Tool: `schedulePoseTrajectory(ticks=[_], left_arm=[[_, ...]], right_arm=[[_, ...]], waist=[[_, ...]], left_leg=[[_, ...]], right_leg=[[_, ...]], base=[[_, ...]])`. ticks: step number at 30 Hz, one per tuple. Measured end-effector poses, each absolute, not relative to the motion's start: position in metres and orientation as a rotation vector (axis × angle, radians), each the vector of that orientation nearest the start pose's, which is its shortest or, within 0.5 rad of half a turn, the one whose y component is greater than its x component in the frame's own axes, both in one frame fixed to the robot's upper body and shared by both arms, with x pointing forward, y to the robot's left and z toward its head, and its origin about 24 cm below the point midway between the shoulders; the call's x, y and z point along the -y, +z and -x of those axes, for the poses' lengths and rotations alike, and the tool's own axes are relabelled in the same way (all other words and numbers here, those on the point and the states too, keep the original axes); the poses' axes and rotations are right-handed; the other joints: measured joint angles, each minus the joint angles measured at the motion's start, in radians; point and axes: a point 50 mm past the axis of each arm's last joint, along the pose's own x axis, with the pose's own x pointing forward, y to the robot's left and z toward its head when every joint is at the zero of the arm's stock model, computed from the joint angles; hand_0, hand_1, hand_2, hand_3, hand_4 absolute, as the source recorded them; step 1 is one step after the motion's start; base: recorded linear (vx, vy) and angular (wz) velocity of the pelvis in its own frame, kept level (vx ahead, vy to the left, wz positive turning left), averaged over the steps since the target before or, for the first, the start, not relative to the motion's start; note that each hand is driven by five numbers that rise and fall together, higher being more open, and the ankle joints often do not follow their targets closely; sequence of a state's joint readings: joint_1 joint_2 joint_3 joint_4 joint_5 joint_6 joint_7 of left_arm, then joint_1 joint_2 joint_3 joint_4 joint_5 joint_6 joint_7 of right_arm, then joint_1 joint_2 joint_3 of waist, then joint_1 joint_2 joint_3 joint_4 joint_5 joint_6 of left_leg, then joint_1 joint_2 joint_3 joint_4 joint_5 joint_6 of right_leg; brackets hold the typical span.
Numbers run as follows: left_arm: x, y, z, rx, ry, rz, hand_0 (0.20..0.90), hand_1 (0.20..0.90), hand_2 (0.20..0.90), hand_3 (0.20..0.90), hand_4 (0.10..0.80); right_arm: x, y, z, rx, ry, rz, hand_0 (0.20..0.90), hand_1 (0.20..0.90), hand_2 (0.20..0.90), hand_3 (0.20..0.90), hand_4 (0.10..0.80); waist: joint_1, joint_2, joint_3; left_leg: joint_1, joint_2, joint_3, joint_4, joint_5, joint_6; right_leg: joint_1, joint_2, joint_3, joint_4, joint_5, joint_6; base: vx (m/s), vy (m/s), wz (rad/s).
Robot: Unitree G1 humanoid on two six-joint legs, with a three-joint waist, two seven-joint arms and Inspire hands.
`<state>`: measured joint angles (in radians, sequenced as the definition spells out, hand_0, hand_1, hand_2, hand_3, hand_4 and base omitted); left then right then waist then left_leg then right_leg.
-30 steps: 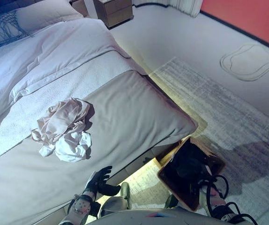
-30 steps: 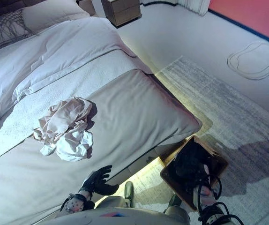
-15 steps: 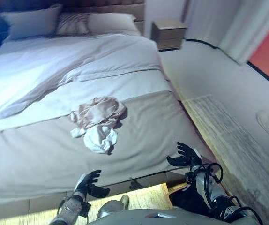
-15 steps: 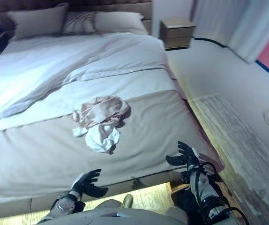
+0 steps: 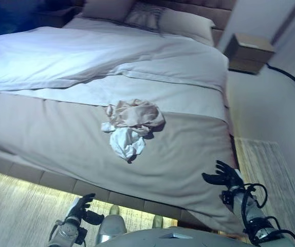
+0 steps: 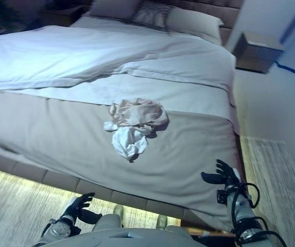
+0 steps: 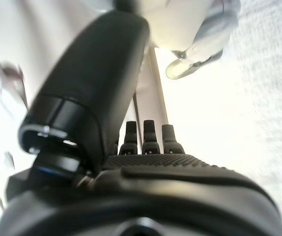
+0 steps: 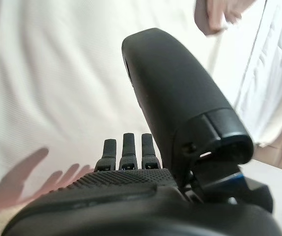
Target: Pick up the clothes from the bed and place them into the basket
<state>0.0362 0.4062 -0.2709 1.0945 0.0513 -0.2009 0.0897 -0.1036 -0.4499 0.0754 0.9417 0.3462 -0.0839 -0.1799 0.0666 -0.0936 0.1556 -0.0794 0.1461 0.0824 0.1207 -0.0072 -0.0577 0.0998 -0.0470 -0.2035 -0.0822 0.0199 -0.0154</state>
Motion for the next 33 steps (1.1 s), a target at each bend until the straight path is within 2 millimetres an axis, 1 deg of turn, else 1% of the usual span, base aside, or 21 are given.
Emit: schedulePoseTrajectory(ticks=[1, 2, 3, 4, 6, 7, 9, 10, 12, 13, 15, 17, 18, 19, 20, 21, 23, 24, 26, 29, 33], left_arm=[[-0.268, -0.134, -0.116, -0.945, -0.047, -0.573, 0.9, 0.9, 0.9, 0.9, 0.8], [-0.261, -0.136, -0.116, -0.946, -0.083, -0.571, 0.9, 0.9, 0.9, 0.9, 0.8], [-0.26, -0.137, -0.116, -0.946, -0.091, -0.572, 0.9, 0.9, 0.9, 0.9, 0.8], [-0.261, -0.135, -0.118, -0.938, -0.092, -0.576, 0.9, 0.9, 0.9, 0.9, 0.8], [-0.265, -0.131, -0.126, -0.916, -0.083, -0.586, 0.9, 0.9, 0.9, 0.9, 0.8], [-0.267, -0.128, -0.131, -0.9, -0.078, -0.591, 0.9, 0.9, 0.9, 0.9, 0.8], [-0.274, -0.117, -0.15, -0.838, -0.07, -0.611, 0.9, 0.9, 0.9, 0.9, 0.8], [-0.276, -0.11, -0.163, -0.803, -0.064, -0.62, 0.9, 0.9, 0.9, 0.9, 0.8], [-0.278, -0.097, -0.185, -0.733, -0.052, -0.62, 0.9, 0.9, 0.9, 0.9, 0.8], [-0.277, -0.09, -0.197, -0.695, -0.045, -0.609, 0.9, 0.9, 0.9, 0.9, 0.8], [-0.268, -0.078, -0.218, -0.611, -0.049, -0.578, 0.9, 0.9, 0.9, 0.9, 0.8], [-0.26, -0.07, -0.231, -0.551, -0.057, -0.553, 0.9, 0.9, 0.9, 0.9, 0.8], [-0.258, -0.068, -0.233, -0.534, -0.057, -0.544, 0.9, 0.9, 0.9, 0.9, 0.8], [-0.257, -0.067, -0.235, -0.527, -0.055, -0.538, 0.9, 0.9, 0.9, 0.9, 0.8], [-0.257, -0.065, -0.237, -0.516, -0.043, -0.526, 0.9, 0.9, 0.9, 0.9, 0.8], [-0.256, -0.065, -0.238, -0.512, -0.041, -0.524, 0.9, 0.9, 0.9, 0.9, 0.8], [-0.254, -0.062, -0.24, -0.49, -0.037, -0.501, 0.9, 0.9, 0.9, 0.9, 0.8], [-0.252, -0.058, -0.243, -0.468, -0.039, -0.491, 0.9, 0.9, 0.9, 0.9, 0.8], [-0.249, -0.05, -0.248, -0.424, -0.044, -0.48, 0.9, 0.9, 0.9, 0.9, 0.8], [-0.248, -0.036, -0.259, -0.36, -0.041, -0.463, 0.9, 0.9, 0.9, 0.9, 0.8], [-0.252, -0.01, -0.275, -0.259, -0.031, -0.446, 0.9, 0.9, 0.9, 0.9, 0.8]], right_arm=[[0.318, -0.077, -0.197, -0.699, -0.475, 0.229, 0.9, 0.9, 0.9, 0.9, 0.8], [0.327, -0.069, -0.203, -0.689, -0.501, 0.246, 0.9, 0.9, 0.9, 0.9, 0.8], [0.327, -0.067, -0.209, -0.678, -0.503, 0.244, 0.9, 0.9, 0.9, 0.9, 0.8], [0.325, -0.064, -0.215, -0.663, -0.489, 0.244, 0.9, 0.9, 0.9, 0.9, 0.8], [0.32, -0.06, -0.224, -0.642, -0.446, 0.265, 0.9, 0.9, 0.9, 0.9, 0.8], [0.316, -0.058, -0.231, -0.632, -0.409, 0.303, 0.9, 0.9, 0.9, 0.9, 0.8], [0.304, -0.046, -0.252, -0.577, -0.329, 0.395, 0.9, 0.9, 0.9, 0.9, 0.8], [0.299, -0.039, -0.263, -0.547, -0.304, 0.429, 0.9, 0.9, 0.9, 0.9, 0.8], [0.285, -0.017, -0.293, -0.459, -0.241, 0.542, 0.9, 0.9, 0.9, 0.9, 0.8], [0.281, -0.002, -0.307, -0.402, -0.22, 0.608, 0.9, 0.9, 0.9, 0.9, 0.8], [0.281, 0.034, -0.333, -0.289, -0.229, 0.743, 0.9, 0.9, 0.9, 0.9, 0.8], [0.284, 0.073, -0.355, -0.181, -0.281, 0.818, 0.9, 0.9, 0.9, 0.9, 0.8], [0.283, 0.091, -0.363, -0.128, -0.305, 0.856, 0.9, 0.9, 0.9, 0.9, 0.8], [0.283, 0.103, -0.368, -0.094, -0.321, 0.879, 0.9, 0.9, 0.9, 0.9, 0.8], [0.282, 0.129, -0.378, -0.024, -0.353, 0.928, 0.9, 0.9, 0.9, 0.9, 0.8], [0.282, 0.138, -0.381, 0.001, -0.361, 0.947, 0.9, 0.9, 0.9, 0.9, 0.8], [0.279, 0.171, -0.389, 0.1, -0.403, 1.019, 0.9, 0.9, 0.9, 0.9, 0.8], [0.28, 0.186, -0.391, 0.143, -0.423, 1.05, 0.9, 0.9, 0.9, 0.9, 0.8], [0.275, 0.207, -0.395, 0.214, -0.443, 1.092, 0.9, 0.9, 0.9, 0.9, 0.8], [0.263, 0.225, -0.399, 0.282, -0.424, 1.146, 0.9, 0.9, 0.9, 0.9, 0.8], [0.248, 0.248, -0.404, 0.339, -0.394, 1.173, 0.9, 0.9, 0.9, 0.9, 0.8]], waist=[[0.02, 0.024, 0.001], [0.035, 0.055, 0.001], [0.043, 0.049, 0.005], [0.042, 0.039, 0.011], [0.043, 0.024, 0.02], [0.044, 0.018, 0.024], [0.042, 0.005, 0.034], [0.054, 0.006, 0.052], [0.06, 0.01, 0.088], [0.069, 0.017, 0.105], [0.088, 0.041, 0.145], [0.107, 0.064, 0.193], [0.117, 0.069, 0.206], [0.128, 0.071, 0.216], [0.144, 0.073, 0.241], [0.152, 0.073, 0.249], [0.157, 0.081, 0.272], [0.167, 0.083, 0.286], [0.192, 0.083, 0.303], [0.202, 0.084, 0.306], [0.214, 0.079, 0.312]], left_leg=[[0.013, 0.007, -0.021, -0.036, 0.015, -0.015], [0.031, 0.008, -0.026, -0.077, 0.07, -0.026], [0.037, -0.002, -0.019, -0.097, 0.089, -0.033], [0.038, -0.018, -0.016, -0.109, 0.096, -0.027], [0.03, -0.041, -0.014, -0.121, 0.1, -0.023], [0.019, -0.049, -0.014, -0.126, 0.106, -0.019], [-0.033, -0.057, -0.019, -0.127, 0.112, -0.012], [-0.051, -0.058, -0.025, -0.126, 0.123, -0.01], [-0.085, -0.058, -0.026, -0.125, 0.134, -0.011], [-0.108, -0.056, -0.029, -0.125, 0.14, -0.015], [-0.157, -0.052, -0.042, -0.121, 0.156, -0.02], [-0.192, -0.05, -0.054, -0.107, 0.164, -0.018], [-0.21, -0.047, -0.058, -0.105, 0.166, -0.02], [-0.221, -0.045, -0.058, -0.105, 0.17, -0.021], [-0.249, -0.043, -0.066, -0.092, 0.175, -0.024], [-0.258, -0.042, -0.068, -0.089, 0.175, -0.024], [-0.305, -0.042, -0.096, -0.069, 0.177, -0.025], [-0.319, -0.042, -0.102, -0.063, 0.177, -0.025], [-0.348, -0.043, -0.112, -0.046, 0.177, -0.025], [-0.402, -0.051, -0.14, -0.015, 0.177, -0.025], [-0.485, -0.066, -0.163, 0.035, 0.174, -0.029]], right_leg=[[-0.013, 0.004, 0.007, 0.01, -0.004, 0.007], [-0.028, 0.01, 0.02, 0.02, -0.002, 0.018], [-0.04, 0.0, 0.033, 0.025, 0.003, 0.031], [-0.048, -0.014, 0.037, 0.03, 0.005, 0.038], [-0.063, -0.035, 0.044, 0.031, 0.005, 0.039], [-0.078, -0.045, 0.043, 0.037, 0.01, 0.049], [-0.138, -0.05, 0.044, 0.055, 0.012, 0.056], [-0.153, -0.05, 0.043, 0.055, 0.021, 0.069], [-0.192, -0.047, 0.044, 0.063, 0.028, 0.078], [-0.215, -0.044, 0.044, 0.064, 0.029, 0.081], [-0.257, -0.04, 0.036, 0.067, 0.04, 0.09], [-0.28, -0.036, 0.028, 0.069, 0.048, 0.087], [-0.297, -0.033, 0.026, 0.07, 0.049, 0.085], [-0.31, -0.031, 0.025, 0.073, 0.052, 0.081], [-0.336, -0.029, 0.021, 0.086, 0.054, 0.079], [-0.344, -0.029, 0.019, 0.09, 0.054, 0.079], [-0.379, -0.028, -0.005, 0.113, 0.053, 0.079], [-0.393, -0.029, -0.008, 0.123, 0.053, 0.079], [-0.422, -0.031, -0.011, 0.148, 0.046, 0.084], [-0.484, -0.045, -0.032, 0.229, 0.004, 0.078], [-0.604, -0.075, -0.039, 0.385, -0.064, 0.077]], base=[[0.036, 0.022, 0.05], [0.03, 0.029, -0.26], [0.018, 0.029, -0.21], [-0.043, 0.006, -0.08], [-0.14, -0.075, 0.04], [-0.148, -0.093, 0.04], [-0.184, -0.097, 0.07], [-0.257, -0.118, 0.06], [-0.206, -0.075, 0.0], [-0.141, -0.058, 0.03], [-0.101, -0.068, 0.09], [-0.077, -0.063, 0.11], [-0.057, -0.045, 0.05], [-0.054, -0.052, 0.04], [-0.041, -0.038, 0.03], [-0.039, -0.06, 0.11], [-0.022, -0.058, 0.23], [-0.002, -0.056, 0.2], [0.03, -0.067, 0.11], [0.024, -0.1, 0.22], [0.001, -0.072, 0.18]])
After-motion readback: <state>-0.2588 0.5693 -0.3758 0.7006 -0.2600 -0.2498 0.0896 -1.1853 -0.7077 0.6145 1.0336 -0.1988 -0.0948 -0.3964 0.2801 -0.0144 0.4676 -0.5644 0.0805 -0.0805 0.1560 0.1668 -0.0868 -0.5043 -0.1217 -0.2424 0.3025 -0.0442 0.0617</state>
